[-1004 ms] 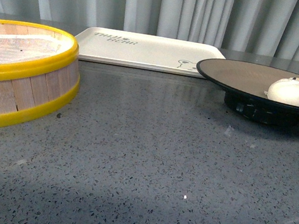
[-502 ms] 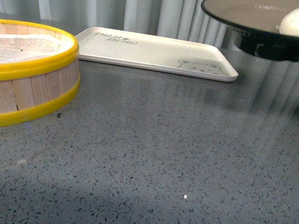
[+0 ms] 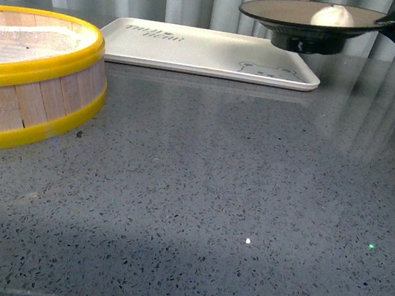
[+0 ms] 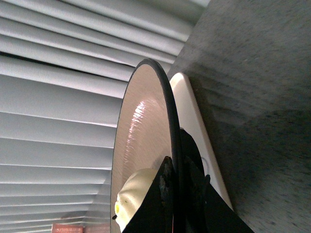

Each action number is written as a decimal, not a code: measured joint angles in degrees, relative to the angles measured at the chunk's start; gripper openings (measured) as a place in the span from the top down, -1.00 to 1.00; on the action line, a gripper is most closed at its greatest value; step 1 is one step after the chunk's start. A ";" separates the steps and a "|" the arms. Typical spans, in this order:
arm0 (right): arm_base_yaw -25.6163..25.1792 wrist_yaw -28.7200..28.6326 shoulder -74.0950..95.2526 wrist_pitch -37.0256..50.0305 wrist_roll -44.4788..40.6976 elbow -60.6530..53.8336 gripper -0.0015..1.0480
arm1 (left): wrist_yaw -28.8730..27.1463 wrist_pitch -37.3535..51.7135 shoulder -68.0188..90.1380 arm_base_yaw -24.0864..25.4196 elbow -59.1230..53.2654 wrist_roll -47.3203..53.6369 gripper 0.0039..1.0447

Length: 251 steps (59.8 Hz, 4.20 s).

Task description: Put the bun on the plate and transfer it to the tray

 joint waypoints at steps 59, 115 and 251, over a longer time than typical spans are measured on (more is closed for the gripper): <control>4.66 -2.80 21.90 -13.00 3.54 32.63 0.95 | -0.02 0.00 0.00 0.00 0.00 -0.02 -0.88; 7.06 -2.62 16.20 -14.36 2.05 25.18 0.95 | -0.02 0.00 0.00 0.00 0.00 0.00 -0.88; -11.28 30.47 -53.99 0.79 -19.98 -57.42 -0.84 | 0.02 0.00 0.00 0.00 0.00 0.00 -0.88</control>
